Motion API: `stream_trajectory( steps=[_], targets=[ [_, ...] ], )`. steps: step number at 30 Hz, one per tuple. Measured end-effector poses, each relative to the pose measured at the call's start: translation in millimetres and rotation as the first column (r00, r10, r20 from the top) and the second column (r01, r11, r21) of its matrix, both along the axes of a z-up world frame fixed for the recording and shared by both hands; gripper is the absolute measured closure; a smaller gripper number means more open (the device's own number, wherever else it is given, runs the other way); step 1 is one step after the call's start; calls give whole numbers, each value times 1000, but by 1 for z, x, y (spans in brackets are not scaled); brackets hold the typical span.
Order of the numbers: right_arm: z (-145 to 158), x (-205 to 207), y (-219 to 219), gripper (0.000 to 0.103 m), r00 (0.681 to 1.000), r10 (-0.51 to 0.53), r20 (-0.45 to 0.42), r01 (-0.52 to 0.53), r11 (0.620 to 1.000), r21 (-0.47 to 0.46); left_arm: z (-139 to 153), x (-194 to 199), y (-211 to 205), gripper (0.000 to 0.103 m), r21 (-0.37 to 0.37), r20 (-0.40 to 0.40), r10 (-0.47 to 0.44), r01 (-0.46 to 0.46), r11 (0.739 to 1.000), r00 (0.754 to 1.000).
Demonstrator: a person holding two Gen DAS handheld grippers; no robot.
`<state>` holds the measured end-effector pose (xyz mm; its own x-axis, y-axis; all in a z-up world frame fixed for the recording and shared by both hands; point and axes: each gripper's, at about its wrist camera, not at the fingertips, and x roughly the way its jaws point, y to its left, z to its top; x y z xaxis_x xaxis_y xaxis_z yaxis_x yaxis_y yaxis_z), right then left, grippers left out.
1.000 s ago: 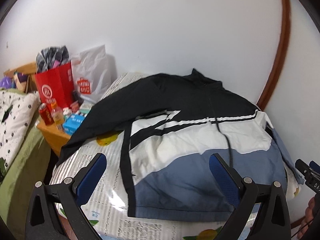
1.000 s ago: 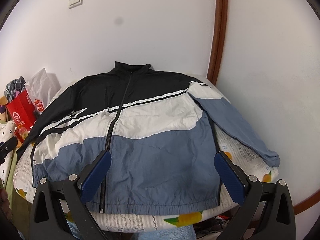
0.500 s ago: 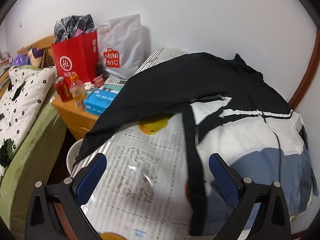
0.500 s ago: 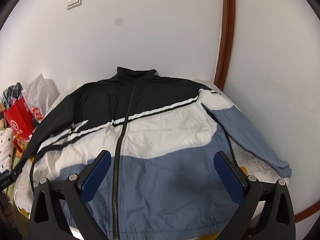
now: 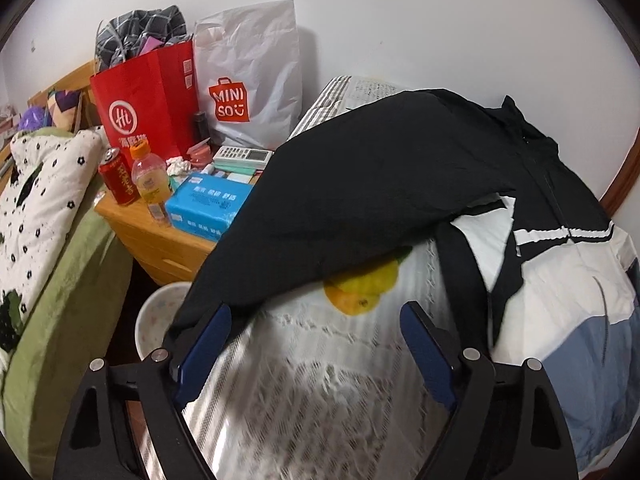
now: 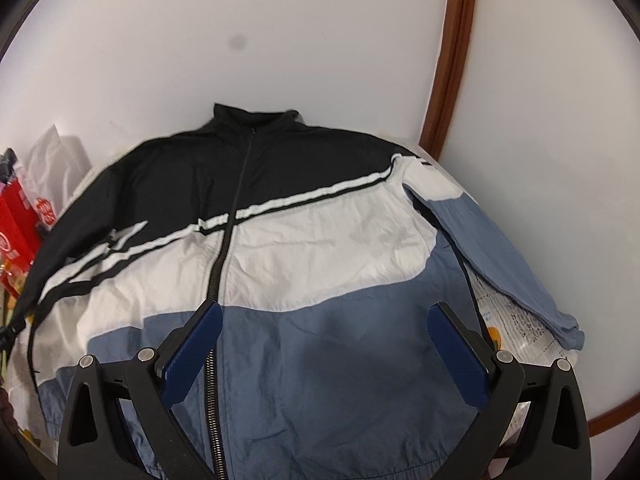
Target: Fold large clothes
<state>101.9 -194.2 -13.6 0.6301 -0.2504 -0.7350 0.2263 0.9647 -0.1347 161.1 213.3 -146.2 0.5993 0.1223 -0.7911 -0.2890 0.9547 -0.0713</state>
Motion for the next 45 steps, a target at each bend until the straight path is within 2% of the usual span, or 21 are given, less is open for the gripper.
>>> stream_trajectory(
  steps=[6, 9, 14, 17, 19, 22, 33, 38, 43, 45],
  targets=[
    [-8, 1, 6, 2, 1000, -14, -16, 13, 1000, -11, -10, 19, 4, 18, 88, -11, -9, 10, 996, 1000],
    [-13, 0, 9, 2, 999, -29, -32, 28, 999, -34, -15, 27, 3, 20, 103, -22, -27, 29, 994, 999],
    [-22, 2, 8, 2, 997, -56, -60, 52, 997, -57, -21, 35, 3, 31, 128, -22, -23, 25, 991, 999],
    [-25, 6, 5, 2, 996, -62, -67, 58, 996, -61, -19, 38, 2, 53, 141, -6, -13, 13, 990, 1000],
    [-25, 9, 4, 2, 996, -60, -68, 56, 997, -62, -17, 40, 2, 76, 147, -3, -14, 14, 989, 1000],
    [-24, 15, 2, 2, 997, -48, -64, 45, 998, -54, -10, 40, 0, 92, 143, 3, -26, 25, 989, 1000],
    [-14, 31, -6, 2, 998, 44, -33, -44, 999, -5, 55, 41, -18, 97, 159, 98, -40, 24, 987, 994],
    [-10, 34, -21, 2, 997, 71, -22, -71, 997, -8, 92, 51, -54, 97, 189, 151, -114, 84, 978, 982],
    [-7, 34, -47, 2, 998, 58, -13, -58, 998, 26, 118, 76, -95, 97, 117, 187, -204, 184, 976, 961],
    [-6, 32, -57, 2, 999, 49, -10, -48, 998, 34, 122, 87, -115, 97, 110, 192, -239, 221, 969, 952]
  ],
)
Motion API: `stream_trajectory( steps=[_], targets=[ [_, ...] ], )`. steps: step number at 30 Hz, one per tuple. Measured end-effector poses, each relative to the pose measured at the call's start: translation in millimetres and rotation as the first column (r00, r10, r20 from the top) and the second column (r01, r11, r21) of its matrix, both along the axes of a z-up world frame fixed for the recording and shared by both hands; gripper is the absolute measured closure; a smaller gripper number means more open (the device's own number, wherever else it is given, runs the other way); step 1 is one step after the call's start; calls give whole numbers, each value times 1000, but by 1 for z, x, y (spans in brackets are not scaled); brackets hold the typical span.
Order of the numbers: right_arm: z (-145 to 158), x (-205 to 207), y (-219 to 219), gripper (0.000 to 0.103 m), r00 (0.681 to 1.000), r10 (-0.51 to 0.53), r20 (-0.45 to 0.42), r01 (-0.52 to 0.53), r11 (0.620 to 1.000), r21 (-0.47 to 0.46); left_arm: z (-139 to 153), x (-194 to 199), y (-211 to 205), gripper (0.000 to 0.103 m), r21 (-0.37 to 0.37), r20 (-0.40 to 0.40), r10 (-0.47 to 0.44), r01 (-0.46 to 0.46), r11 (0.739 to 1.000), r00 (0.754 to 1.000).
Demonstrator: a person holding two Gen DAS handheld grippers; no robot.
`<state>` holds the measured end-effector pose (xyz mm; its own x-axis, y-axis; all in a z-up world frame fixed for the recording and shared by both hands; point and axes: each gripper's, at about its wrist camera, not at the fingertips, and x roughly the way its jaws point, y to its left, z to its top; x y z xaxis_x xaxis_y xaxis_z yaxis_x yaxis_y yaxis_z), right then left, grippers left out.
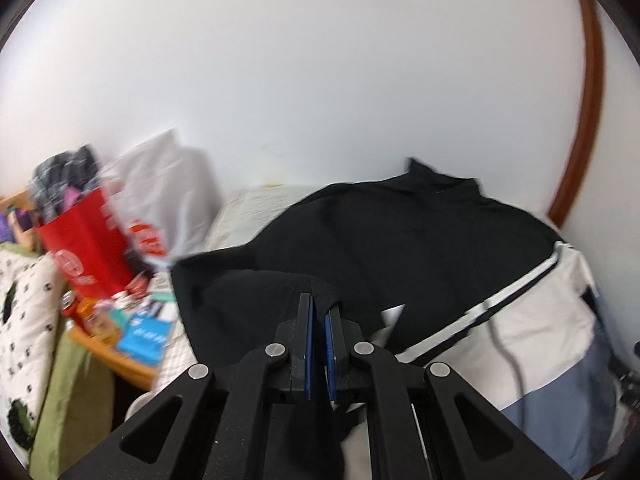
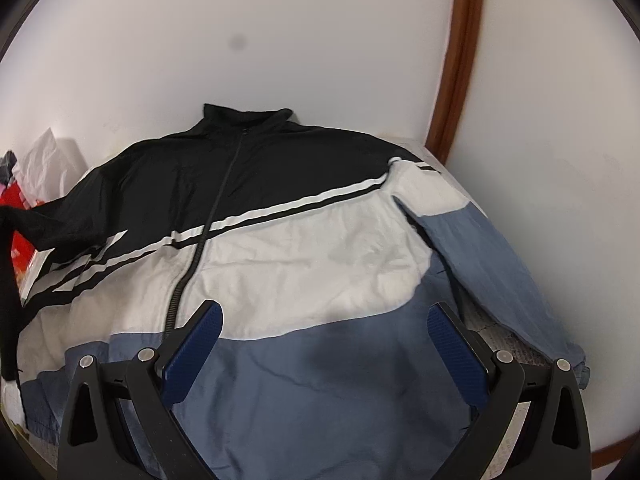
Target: Fold large clothes
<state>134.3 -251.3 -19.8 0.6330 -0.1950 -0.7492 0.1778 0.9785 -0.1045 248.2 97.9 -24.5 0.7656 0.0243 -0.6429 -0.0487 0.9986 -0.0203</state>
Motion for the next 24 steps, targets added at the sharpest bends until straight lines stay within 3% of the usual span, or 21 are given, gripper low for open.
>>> stream_trajectory(
  steps=[8, 13, 18, 24],
  targets=[
    [-6, -5, -40, 3, 1000, -21, -19, 21, 1000, 3, -4, 41, -85, 97, -45, -14, -150, 150, 988, 989],
    [-12, -6, -54, 11, 999, -27, -30, 28, 1000, 5, -18, 61, -121, 97, -91, -61, -219, 213, 973, 974],
    [-19, -5, -61, 24, 998, -31, -46, 31, 999, 12, -33, 76, -144, 97, -108, -107, -250, 238, 965, 962],
    [-25, -1, -56, 26, 998, -16, -58, 15, 1000, -7, -52, 86, -155, 96, -117, -158, -268, 251, 961, 951]
  ],
)
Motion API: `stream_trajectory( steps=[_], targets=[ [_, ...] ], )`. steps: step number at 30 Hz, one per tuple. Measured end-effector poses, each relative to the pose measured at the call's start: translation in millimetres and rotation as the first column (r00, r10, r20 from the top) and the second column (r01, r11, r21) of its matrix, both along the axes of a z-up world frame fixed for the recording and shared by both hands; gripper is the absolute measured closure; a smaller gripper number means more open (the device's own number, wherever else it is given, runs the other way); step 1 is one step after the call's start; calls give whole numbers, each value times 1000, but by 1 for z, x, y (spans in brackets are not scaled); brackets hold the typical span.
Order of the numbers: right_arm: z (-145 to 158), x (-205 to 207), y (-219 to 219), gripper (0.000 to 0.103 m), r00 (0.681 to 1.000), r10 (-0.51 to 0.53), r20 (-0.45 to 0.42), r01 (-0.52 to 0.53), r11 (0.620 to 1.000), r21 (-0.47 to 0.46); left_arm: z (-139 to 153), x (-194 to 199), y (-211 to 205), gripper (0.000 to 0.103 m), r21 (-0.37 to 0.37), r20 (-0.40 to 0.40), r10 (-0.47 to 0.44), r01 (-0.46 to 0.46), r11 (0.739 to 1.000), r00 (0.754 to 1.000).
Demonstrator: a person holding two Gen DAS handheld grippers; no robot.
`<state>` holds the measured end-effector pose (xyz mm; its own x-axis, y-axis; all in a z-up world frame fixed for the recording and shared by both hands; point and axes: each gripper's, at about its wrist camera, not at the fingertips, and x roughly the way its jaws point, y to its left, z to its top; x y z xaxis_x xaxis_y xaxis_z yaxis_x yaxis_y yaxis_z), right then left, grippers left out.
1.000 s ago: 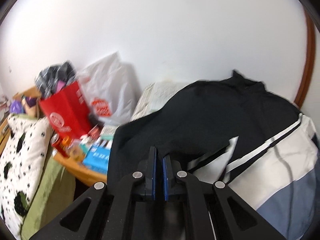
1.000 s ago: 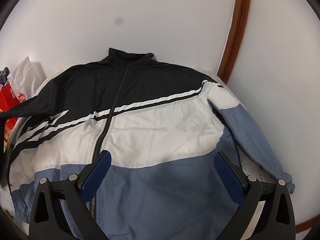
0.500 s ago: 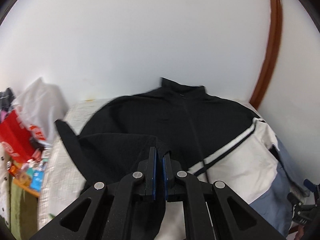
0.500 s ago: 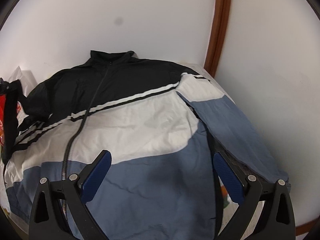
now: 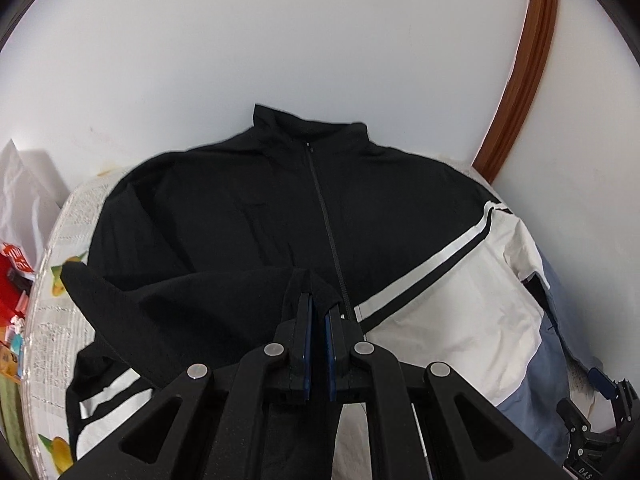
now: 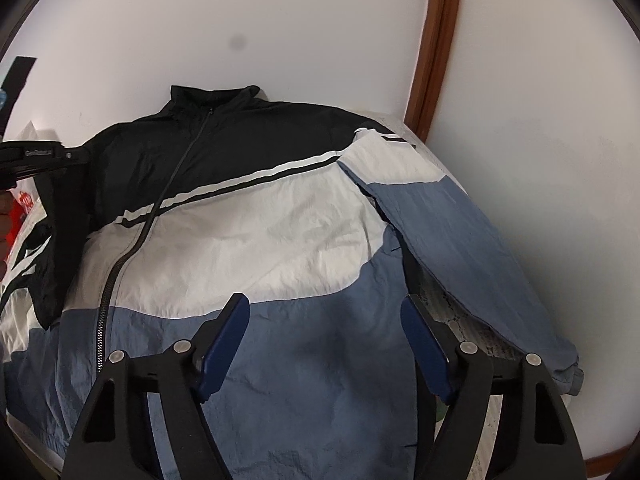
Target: Fold large clothes
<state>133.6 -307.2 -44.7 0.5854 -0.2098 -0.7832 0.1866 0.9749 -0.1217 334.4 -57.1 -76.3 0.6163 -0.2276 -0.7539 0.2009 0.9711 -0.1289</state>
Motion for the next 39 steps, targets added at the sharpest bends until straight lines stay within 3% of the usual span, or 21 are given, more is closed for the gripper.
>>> stream_trajectory(
  steps=[2, 4, 6, 11, 16, 20, 23, 31, 32, 34, 36, 39],
  targets=[
    [0, 3, 3, 26, 1000, 12, -1, -12, 1000, 2, -2, -2, -1, 83, -2, -7, -16, 16, 1000, 1000],
    [1, 6, 9, 26, 1000, 28, 5, -28, 1000, 6, 0, -6, -1, 46, -3, 0, -24, 24, 1000, 1000],
    [4, 11, 16, 26, 999, 47, 13, -47, 999, 8, 7, -15, 1, 37, -3, 35, -37, 37, 999, 999],
    [16, 28, 44, 26, 990, 132, 42, -132, 991, 4, 28, -37, 26, 33, -37, 79, -43, 46, 998, 996],
    [25, 54, 85, 35, 962, 265, 71, -268, 963, 41, 39, -55, 84, 25, -54, 116, 54, -48, 997, 992],
    [29, 81, 134, 35, 913, 394, 102, -400, 915, 50, 20, -69, 140, 24, -25, 88, 169, -167, 986, 982],
    [27, 102, 170, 34, 871, 477, 117, -486, 872, 64, -6, -76, 175, 24, -2, 22, 243, -243, 970, 970],
    [5, 150, 244, 34, 807, 581, 104, -590, 799, 115, -65, -93, 211, 24, -2, -104, 281, -283, 959, 954],
    [1, 154, 250, 36, 806, 583, 99, -591, 799, 109, -69, -95, 212, 24, -5, -109, 281, -283, 959, 954],
    [-8, 164, 258, 54, 807, 583, 94, -590, 801, 102, -79, -95, 211, 24, -10, -122, 281, -284, 959, 952],
    [-16, 175, 260, 92, 810, 580, 81, -586, 802, 113, -89, -93, 208, 24, 10, -130, 279, -281, 960, 951],
    [-18, 193, 249, 99, 829, 550, 105, -560, 813, 162, -91, -96, 201, 24, 65, -91, 279, -274, 959, 956]
  ],
)
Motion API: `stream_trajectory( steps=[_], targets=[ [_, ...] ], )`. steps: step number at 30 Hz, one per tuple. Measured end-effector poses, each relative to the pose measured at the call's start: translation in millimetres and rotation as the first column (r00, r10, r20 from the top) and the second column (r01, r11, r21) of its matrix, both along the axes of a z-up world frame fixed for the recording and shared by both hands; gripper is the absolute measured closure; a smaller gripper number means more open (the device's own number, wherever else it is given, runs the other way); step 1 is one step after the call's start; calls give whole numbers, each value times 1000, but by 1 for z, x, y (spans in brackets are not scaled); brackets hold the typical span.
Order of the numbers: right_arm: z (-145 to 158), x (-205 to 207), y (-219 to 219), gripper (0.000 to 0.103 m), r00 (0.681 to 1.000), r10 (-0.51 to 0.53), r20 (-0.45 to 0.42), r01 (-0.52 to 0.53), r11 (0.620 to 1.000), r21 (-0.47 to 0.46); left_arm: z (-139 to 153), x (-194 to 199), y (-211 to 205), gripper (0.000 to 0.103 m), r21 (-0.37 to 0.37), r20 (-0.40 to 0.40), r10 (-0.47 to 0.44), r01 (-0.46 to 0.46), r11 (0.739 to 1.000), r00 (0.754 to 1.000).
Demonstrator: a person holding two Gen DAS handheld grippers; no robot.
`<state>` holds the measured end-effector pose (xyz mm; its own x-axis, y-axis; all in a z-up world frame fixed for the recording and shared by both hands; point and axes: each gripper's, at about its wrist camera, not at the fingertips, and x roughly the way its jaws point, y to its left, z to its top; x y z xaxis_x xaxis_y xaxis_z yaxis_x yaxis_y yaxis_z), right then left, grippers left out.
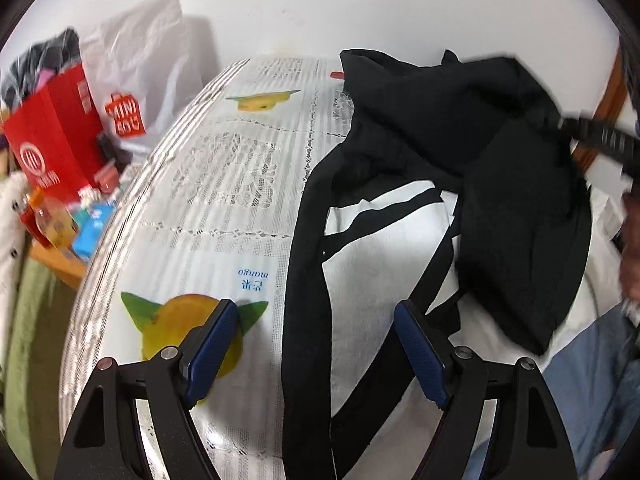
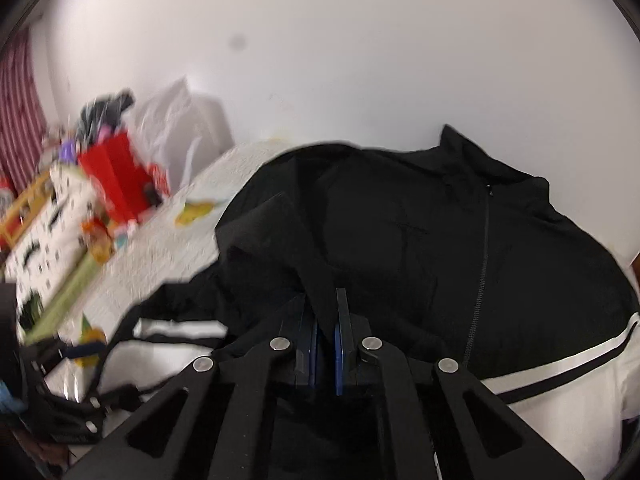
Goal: Fold large clothes
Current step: 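Grasp the black sleeve cuff with the right gripper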
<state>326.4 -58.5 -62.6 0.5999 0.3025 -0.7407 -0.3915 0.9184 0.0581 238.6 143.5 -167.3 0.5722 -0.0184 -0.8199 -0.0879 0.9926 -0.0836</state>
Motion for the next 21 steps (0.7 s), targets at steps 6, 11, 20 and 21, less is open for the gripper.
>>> stream_trajectory(
  steps=[6, 11, 20, 21],
  targets=[
    [23, 24, -76, 100, 972, -229, 52, 222, 968, 117, -2, -2, -6, 24, 56, 8, -2, 2, 998, 1000],
    [5, 48, -133, 93, 906, -423, 10, 422, 906, 16, -2, 0, -6, 24, 62, 0, -1, 1, 998, 1000],
    [-1, 8, -115, 43, 956, -290, -46, 289, 957, -33, 0, -2, -4, 24, 45, -13, 14, -13, 999, 1000],
    [-3, -1, -100, 38, 971, -235, -52, 233, 972, -38, 0, -3, -3, 24, 44, -14, 16, -16, 999, 1000]
  ],
)
